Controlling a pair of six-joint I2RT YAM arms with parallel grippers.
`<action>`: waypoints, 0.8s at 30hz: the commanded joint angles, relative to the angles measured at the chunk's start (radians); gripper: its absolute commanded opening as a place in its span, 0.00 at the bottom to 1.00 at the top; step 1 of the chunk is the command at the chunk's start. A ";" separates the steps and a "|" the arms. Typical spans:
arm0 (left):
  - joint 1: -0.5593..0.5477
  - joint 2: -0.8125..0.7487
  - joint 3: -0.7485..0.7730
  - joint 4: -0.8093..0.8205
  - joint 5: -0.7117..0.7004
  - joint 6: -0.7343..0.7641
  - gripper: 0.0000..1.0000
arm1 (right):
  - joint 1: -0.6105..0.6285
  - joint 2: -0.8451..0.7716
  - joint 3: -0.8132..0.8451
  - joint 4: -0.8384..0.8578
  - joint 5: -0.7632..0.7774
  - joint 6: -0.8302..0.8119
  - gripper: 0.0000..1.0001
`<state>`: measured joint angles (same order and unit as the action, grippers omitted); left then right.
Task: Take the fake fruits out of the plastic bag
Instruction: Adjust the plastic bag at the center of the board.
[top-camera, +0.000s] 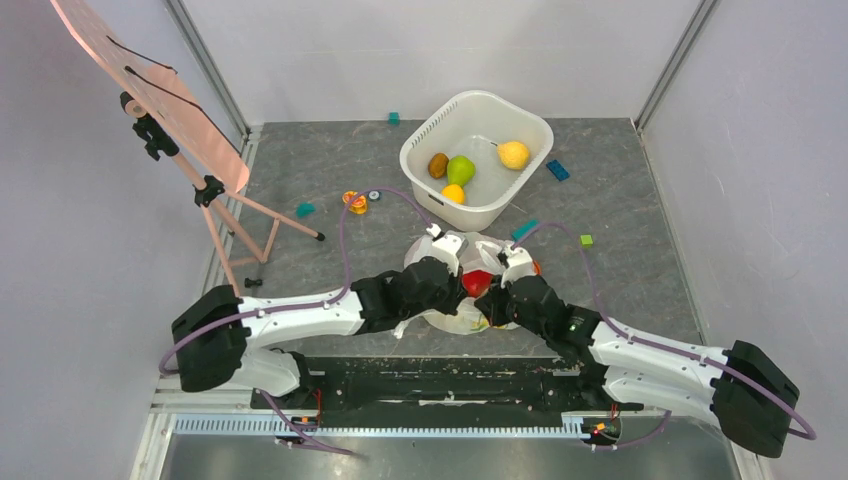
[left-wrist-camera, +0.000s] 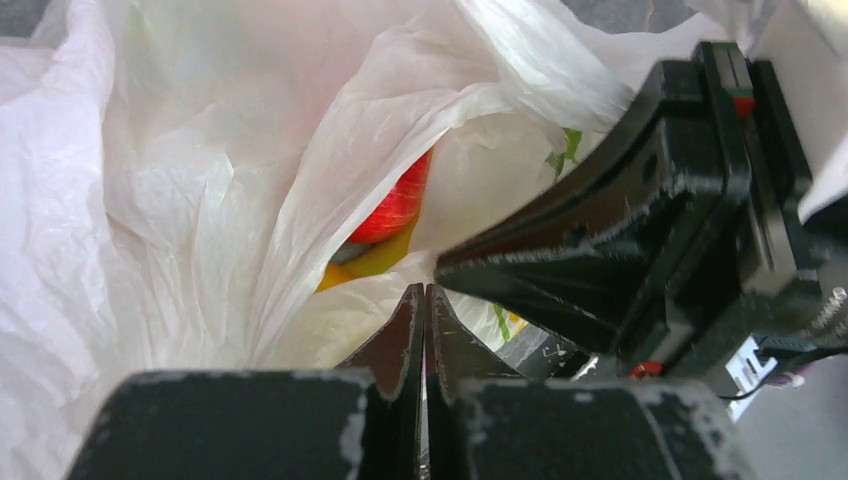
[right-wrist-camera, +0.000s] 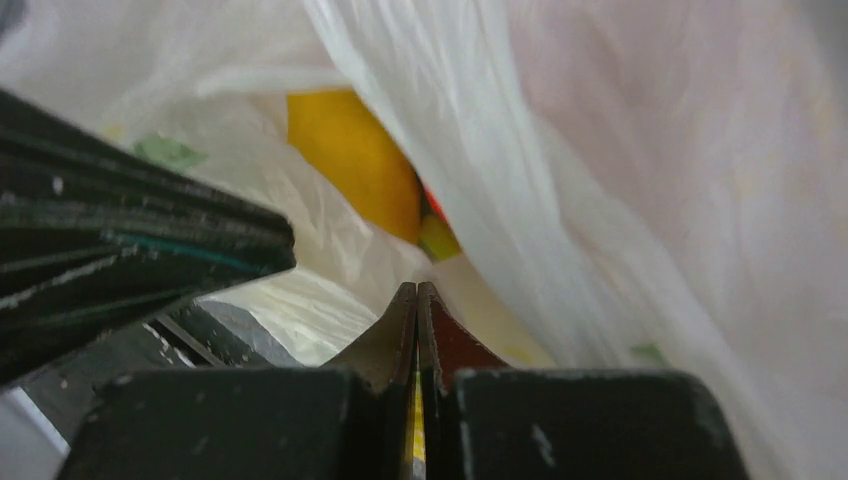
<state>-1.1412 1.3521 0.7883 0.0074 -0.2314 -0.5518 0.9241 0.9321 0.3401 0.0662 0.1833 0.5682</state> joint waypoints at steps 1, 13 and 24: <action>-0.003 0.069 0.011 0.081 -0.042 0.027 0.02 | 0.039 -0.010 -0.044 0.018 -0.028 0.025 0.00; -0.005 0.109 -0.125 0.142 -0.042 -0.031 0.02 | 0.065 -0.061 0.021 -0.041 0.133 -0.007 0.05; -0.006 0.062 -0.177 0.163 -0.054 -0.058 0.02 | 0.064 0.077 0.168 -0.062 0.255 -0.032 0.57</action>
<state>-1.1412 1.4452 0.6178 0.1307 -0.2581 -0.5663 0.9848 0.9707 0.4385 0.0029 0.3676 0.5549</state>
